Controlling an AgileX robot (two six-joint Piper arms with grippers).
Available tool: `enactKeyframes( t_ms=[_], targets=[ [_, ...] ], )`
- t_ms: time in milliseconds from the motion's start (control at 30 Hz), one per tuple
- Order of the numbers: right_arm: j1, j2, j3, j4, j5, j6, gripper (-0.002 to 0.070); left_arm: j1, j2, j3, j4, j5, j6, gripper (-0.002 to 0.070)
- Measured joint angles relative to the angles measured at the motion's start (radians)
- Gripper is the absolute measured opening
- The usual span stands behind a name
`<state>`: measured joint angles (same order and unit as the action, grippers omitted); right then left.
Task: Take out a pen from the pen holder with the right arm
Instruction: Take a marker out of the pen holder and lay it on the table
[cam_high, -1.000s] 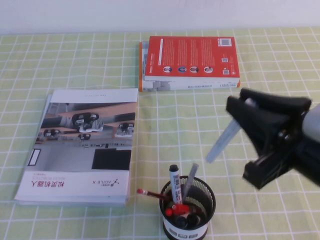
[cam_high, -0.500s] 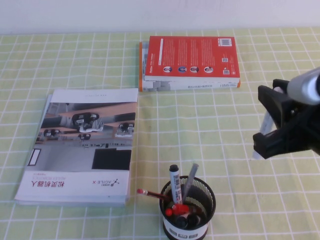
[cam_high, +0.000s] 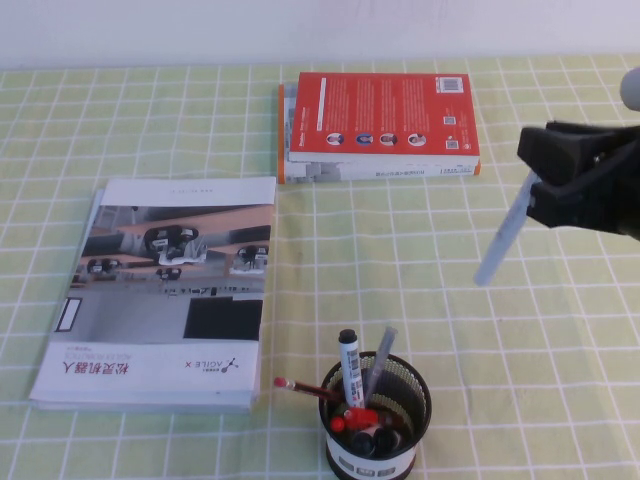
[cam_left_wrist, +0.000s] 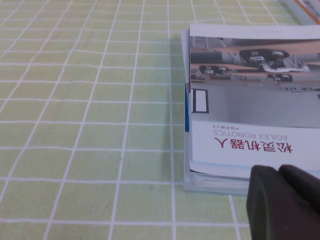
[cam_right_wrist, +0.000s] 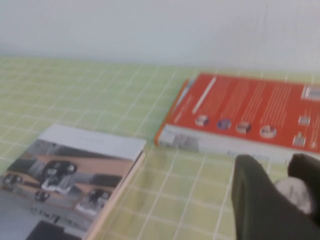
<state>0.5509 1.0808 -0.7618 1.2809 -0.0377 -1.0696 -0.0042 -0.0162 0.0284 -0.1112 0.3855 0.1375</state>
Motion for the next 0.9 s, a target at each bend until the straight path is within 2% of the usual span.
enactKeyframes(
  t_ms=[133, 300, 467, 567, 667, 900],
  targets=[
    [-0.130, 0.074, -0.040, -0.090, 0.197, 0.137, 0.0088, 0.000, 0.000, 0.000, 0.000, 0.000, 0.000, -0.0005],
    [-0.200, 0.178, -0.152, -0.283, 0.411, 0.335, 0.0088, 0.000, 0.000, 0.000, 0.000, 0.000, 0.000, -0.0005],
    [-0.220, 0.309, -0.349, -0.744, 0.674, 0.778, 0.0088, 0.000, 0.000, 0.000, 0.000, 0.000, 0.000, -0.0005],
    [-0.222, 0.387, -0.471, -0.946, 0.826, 0.977, 0.0088, 0.000, 0.000, 0.000, 0.000, 0.000, 0.000, -0.0005],
    [-0.222, 0.474, -0.581, -1.036, 0.941, 1.043, 0.0088, 0.000, 0.000, 0.000, 0.000, 0.000, 0.000, -0.0005],
    [-0.222, 0.683, -0.820, -1.059, 1.076, 1.095, 0.0088, 0.000, 0.000, 0.000, 0.000, 0.000, 0.000, -0.0005]
  ],
)
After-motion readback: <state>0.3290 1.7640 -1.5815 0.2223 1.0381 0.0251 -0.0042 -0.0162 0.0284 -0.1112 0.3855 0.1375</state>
